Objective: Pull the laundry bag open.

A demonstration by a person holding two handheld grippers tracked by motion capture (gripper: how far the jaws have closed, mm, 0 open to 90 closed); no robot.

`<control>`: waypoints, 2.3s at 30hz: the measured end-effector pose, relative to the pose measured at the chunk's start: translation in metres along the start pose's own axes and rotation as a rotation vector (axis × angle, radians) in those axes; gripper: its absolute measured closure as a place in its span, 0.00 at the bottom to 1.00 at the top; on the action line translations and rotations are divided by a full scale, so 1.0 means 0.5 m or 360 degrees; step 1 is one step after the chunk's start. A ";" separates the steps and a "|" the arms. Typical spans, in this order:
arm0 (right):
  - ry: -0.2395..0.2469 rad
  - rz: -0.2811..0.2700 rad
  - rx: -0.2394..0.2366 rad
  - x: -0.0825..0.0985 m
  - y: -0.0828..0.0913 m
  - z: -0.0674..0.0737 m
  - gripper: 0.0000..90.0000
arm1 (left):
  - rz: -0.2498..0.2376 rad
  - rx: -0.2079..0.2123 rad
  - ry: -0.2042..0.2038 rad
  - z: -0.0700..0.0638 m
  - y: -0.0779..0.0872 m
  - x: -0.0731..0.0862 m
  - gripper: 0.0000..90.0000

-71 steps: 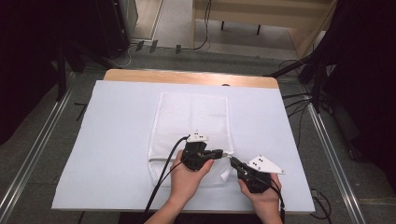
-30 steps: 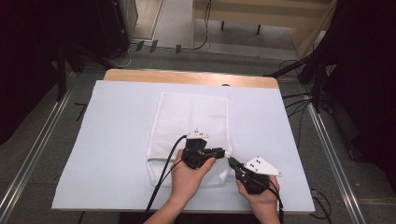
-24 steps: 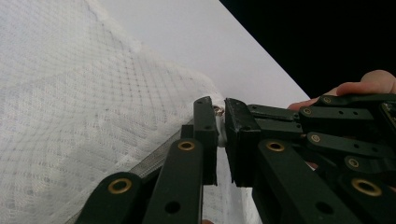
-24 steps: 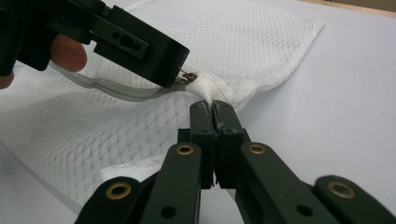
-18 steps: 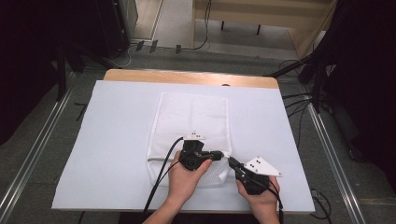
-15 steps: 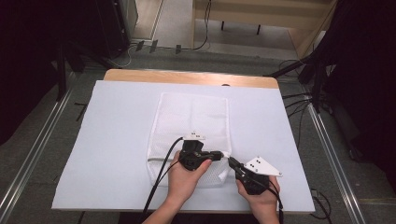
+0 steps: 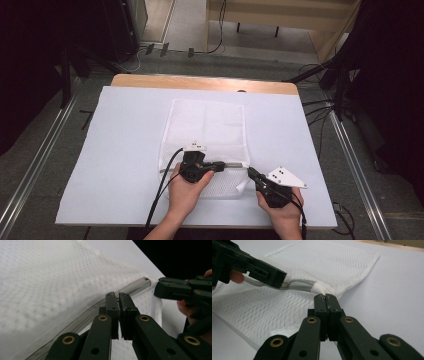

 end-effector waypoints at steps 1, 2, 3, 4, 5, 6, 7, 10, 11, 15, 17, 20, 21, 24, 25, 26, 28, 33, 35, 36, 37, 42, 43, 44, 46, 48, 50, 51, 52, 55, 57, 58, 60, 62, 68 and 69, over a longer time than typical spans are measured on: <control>0.0002 0.0003 -0.0002 0.001 0.000 0.000 1.00 | 0.0000 -0.0011 -0.0004 0.005 0.005 0.003 0.97; 0.0001 0.0002 -0.0004 0.001 0.001 0.000 1.00 | 0.0007 -0.0023 -0.0006 0.010 0.011 0.006 0.97; 0.0003 0.0006 -0.0004 0.002 0.001 0.000 1.00 | 0.0008 -0.0039 -0.0001 0.019 0.021 0.010 0.97; 0.0008 0.0007 -0.0004 0.002 0.002 -0.001 1.00 | 0.0001 -0.0048 0.0012 0.027 0.029 0.013 0.98; 0.0008 0.0007 -0.0004 0.002 0.002 -0.001 1.00 | -0.0002 -0.0052 0.0019 0.033 0.035 0.015 0.97; 0.0005 0.0009 -0.0003 0.002 0.002 -0.001 1.00 | -0.0005 -0.0062 0.0027 0.039 0.042 0.018 0.97; 0.0005 0.0010 -0.0006 0.002 0.002 -0.001 1.00 | -0.0002 -0.0074 0.0027 0.046 0.049 0.021 0.97; 0.0013 0.0014 -0.0006 0.003 0.001 -0.001 1.00 | -0.0002 -0.0100 0.0034 0.064 0.068 0.029 0.97; 0.0012 0.0016 -0.0004 0.003 0.001 -0.001 1.00 | -0.0009 -0.0120 0.0042 0.071 0.075 0.031 0.97; -0.0002 0.0019 0.0012 0.003 0.003 -0.008 1.00 | -0.0025 -0.0162 0.0069 0.099 0.102 0.041 0.97; -0.0006 0.0020 0.0011 0.003 0.005 -0.012 1.00 | -0.0032 -0.0188 0.0093 0.116 0.119 0.049 0.97; -0.0010 0.0024 0.0016 0.005 0.006 -0.015 1.00 | -0.0041 -0.0213 0.0114 0.133 0.140 0.059 0.97; -0.0014 0.0029 0.0019 0.006 0.005 -0.017 1.00 | -0.0047 -0.0223 0.0121 0.139 0.147 0.063 0.97; -0.0025 0.0033 0.0021 0.006 0.005 -0.019 1.00 | -0.0060 -0.0235 0.0158 0.153 0.166 0.074 0.97; -0.0023 0.0036 0.0020 0.006 0.005 -0.019 1.00 | -0.0062 -0.0246 0.0163 0.157 0.172 0.076 0.97; -0.0020 0.0038 0.0019 0.006 0.005 -0.020 1.00 | -0.0065 -0.0251 0.0169 0.160 0.179 0.078 0.97; -0.0021 0.0043 0.0024 0.007 0.006 -0.023 1.00 | -0.0081 -0.0273 0.0180 0.173 0.197 0.084 0.97; -0.0038 0.0051 0.0033 0.009 0.005 -0.030 1.00 | -0.0100 -0.0300 0.0208 0.190 0.224 0.091 0.97; -0.0040 0.0056 0.0041 0.010 0.006 -0.033 1.00 | -0.0096 -0.0325 0.0207 0.197 0.235 0.095 0.97; -0.0042 0.0057 0.0047 0.010 0.007 -0.034 1.00 | -0.0092 -0.0329 0.0215 0.200 0.240 0.098 0.97; -0.0054 0.0054 0.0043 0.010 0.007 -0.036 1.00 | -0.0083 -0.0337 0.0208 0.203 0.243 0.102 0.97; -0.0042 0.0067 0.0031 0.011 0.004 -0.029 1.00 | -0.0080 -0.0333 0.0204 0.207 0.252 0.111 0.97; -0.0062 0.0085 0.0001 0.013 0.001 -0.028 1.00 | -0.0088 -0.0309 0.0205 0.206 0.253 0.111 0.88; -0.0062 0.0085 0.0001 0.013 0.001 -0.028 1.00 | -0.0120 -0.0309 0.0214 0.204 0.255 0.112 0.88; -0.0101 0.0064 -0.0011 0.016 0.001 -0.031 0.93 | -0.0175 -0.0353 0.0210 0.197 0.260 0.116 0.66; -0.0128 0.0031 -0.0014 0.016 0.001 -0.035 0.78 | -0.0188 -0.0387 0.0188 0.189 0.264 0.124 0.58; -0.0138 0.0016 -0.0009 0.016 0.003 -0.038 0.72 | -0.0202 -0.0371 0.0176 0.180 0.266 0.130 0.54; -0.0142 0.0006 -0.0007 0.015 0.004 -0.039 0.68 | -0.0212 -0.0361 0.0169 0.174 0.266 0.133 0.54; -0.0153 -0.0001 -0.0016 0.015 0.006 -0.041 0.67 | -0.0205 -0.0361 0.0157 0.168 0.266 0.135 0.54; -0.0167 0.0010 -0.0017 0.020 0.013 -0.044 0.63 | -0.0198 -0.0346 0.0139 0.150 0.261 0.142 0.54; -0.0169 0.0019 -0.0012 0.022 0.016 -0.044 0.62 | -0.0190 -0.0351 0.0120 0.138 0.256 0.148 0.54; -0.0162 0.0021 -0.0010 0.024 0.019 -0.045 0.61 | -0.0201 -0.0348 0.0109 0.131 0.255 0.150 0.54; -0.0168 0.0018 -0.0006 0.027 0.028 -0.048 0.60 | -0.0222 -0.0359 0.0088 0.128 0.258 0.148 0.52; -0.0177 0.0003 0.0019 0.029 0.039 -0.058 0.56 | -0.0261 -0.0385 0.0050 0.131 0.267 0.144 0.45; -0.0217 -0.0027 0.0074 0.032 0.057 -0.096 0.48 | -0.0366 -0.0458 -0.0019 0.158 0.300 0.136 0.26; -0.0230 -0.0035 0.0066 0.032 0.060 -0.103 0.46 | -0.0389 -0.0453 -0.0028 0.161 0.306 0.133 0.23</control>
Point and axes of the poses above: each handheld gripper's, and its own axes: y roughly backward along the jaws, x roughly out of its underside, z roughly to its left, the point moved 5 cm from there along -y, roughly forward along the jaws, and after that the axes turned 3 degrees about -z, right-handed, at the moved point
